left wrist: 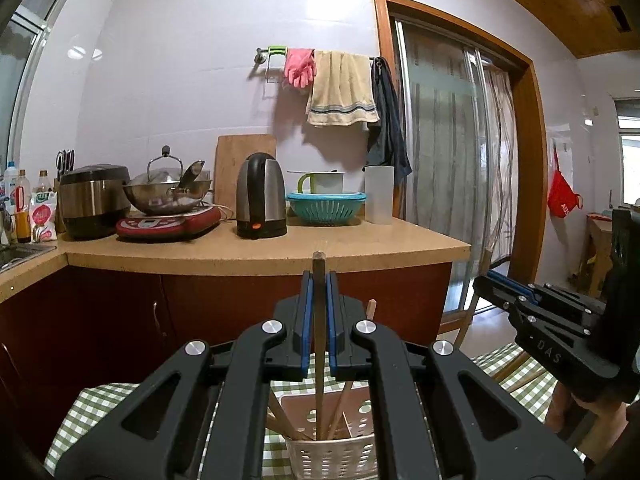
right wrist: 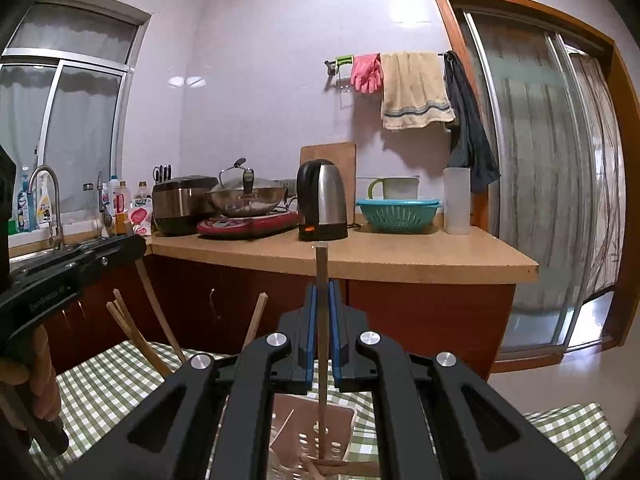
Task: Organize utensils
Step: 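Lower both chopsticks into the caddy and open both tools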
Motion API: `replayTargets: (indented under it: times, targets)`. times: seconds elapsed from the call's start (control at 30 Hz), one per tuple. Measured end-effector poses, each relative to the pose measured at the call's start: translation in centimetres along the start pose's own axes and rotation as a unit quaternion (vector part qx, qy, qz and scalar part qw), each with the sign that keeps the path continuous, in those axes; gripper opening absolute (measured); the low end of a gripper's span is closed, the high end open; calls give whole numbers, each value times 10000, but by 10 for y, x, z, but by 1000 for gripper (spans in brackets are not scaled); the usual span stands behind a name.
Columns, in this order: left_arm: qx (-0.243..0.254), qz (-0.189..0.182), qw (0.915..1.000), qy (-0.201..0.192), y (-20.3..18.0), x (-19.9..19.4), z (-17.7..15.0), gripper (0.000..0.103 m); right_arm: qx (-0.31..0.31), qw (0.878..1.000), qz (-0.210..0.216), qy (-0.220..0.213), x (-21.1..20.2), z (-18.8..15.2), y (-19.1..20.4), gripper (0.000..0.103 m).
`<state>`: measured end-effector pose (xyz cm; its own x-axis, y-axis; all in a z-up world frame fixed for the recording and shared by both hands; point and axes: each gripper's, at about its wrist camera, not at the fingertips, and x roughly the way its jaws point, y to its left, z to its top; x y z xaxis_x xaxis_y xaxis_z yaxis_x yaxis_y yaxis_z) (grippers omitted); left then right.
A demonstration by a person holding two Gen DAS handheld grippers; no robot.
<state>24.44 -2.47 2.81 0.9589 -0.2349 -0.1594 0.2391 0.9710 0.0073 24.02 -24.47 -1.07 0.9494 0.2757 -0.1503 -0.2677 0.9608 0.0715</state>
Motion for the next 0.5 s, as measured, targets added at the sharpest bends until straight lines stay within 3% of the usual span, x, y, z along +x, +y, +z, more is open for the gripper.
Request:
replayTargets:
  times: [0.5]
  targets:
    - [59, -33, 9995, 322, 1, 12, -18, 7, -9, 9992, 33, 397, 9, -16, 3, 7]
